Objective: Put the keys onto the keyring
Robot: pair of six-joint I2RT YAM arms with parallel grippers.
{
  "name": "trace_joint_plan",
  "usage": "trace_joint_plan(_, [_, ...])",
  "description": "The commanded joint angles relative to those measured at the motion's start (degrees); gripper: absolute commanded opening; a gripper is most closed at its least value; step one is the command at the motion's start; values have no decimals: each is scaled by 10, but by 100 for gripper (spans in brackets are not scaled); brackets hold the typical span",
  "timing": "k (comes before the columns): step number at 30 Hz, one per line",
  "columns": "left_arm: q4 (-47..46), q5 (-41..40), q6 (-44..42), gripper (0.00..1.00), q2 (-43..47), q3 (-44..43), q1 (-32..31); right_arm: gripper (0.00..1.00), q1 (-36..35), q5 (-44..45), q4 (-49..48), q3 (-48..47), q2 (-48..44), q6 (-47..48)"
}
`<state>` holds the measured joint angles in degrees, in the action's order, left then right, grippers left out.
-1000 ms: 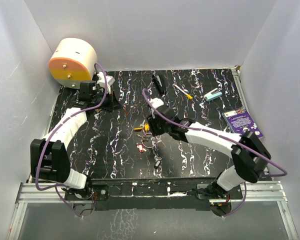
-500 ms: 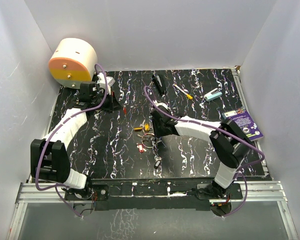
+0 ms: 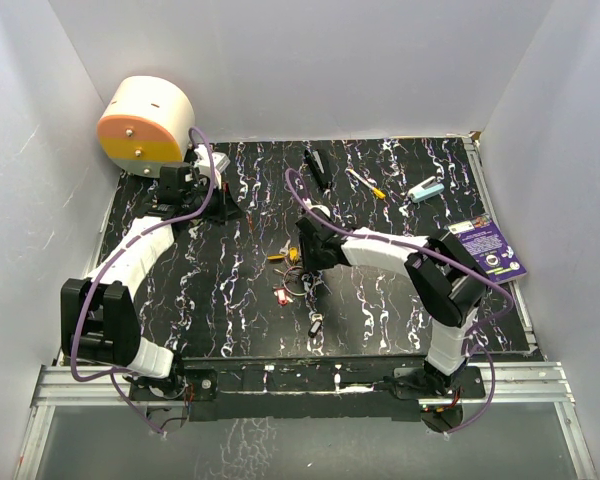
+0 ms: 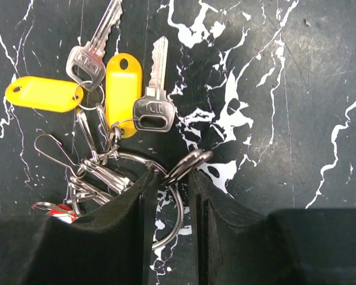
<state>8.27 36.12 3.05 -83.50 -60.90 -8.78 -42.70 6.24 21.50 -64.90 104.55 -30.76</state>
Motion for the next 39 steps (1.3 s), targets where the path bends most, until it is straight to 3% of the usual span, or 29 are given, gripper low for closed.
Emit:
trace_joint_plan(1, [-6,16,-7,0,38,1,5,34,19,2,-18,-21,23,8])
trace_joint_plan(9, [-11,17,-2,0,34,6,10,29,54,-41,-71,-15,26,141])
trace_joint_plan(12, [-13,19,0,0,34,8,14,26,57,-122,-99,-20,43,255])
trace_joint_plan(17, [-21,25,9,0,37,15,22,36,45,-292,-96,-53,81,424])
trace_joint_plan(24, [-23,29,14,0,46,21,34,36,-4,-292,-96,-62,67,424])
trace_joint_plan(32, [-30,35,19,0,48,26,38,36,-4,-292,-96,19,-61,424])
trace_joint_plan(39, [-28,32,15,0,48,24,38,36,-8,-292,-96,-16,-56,424])
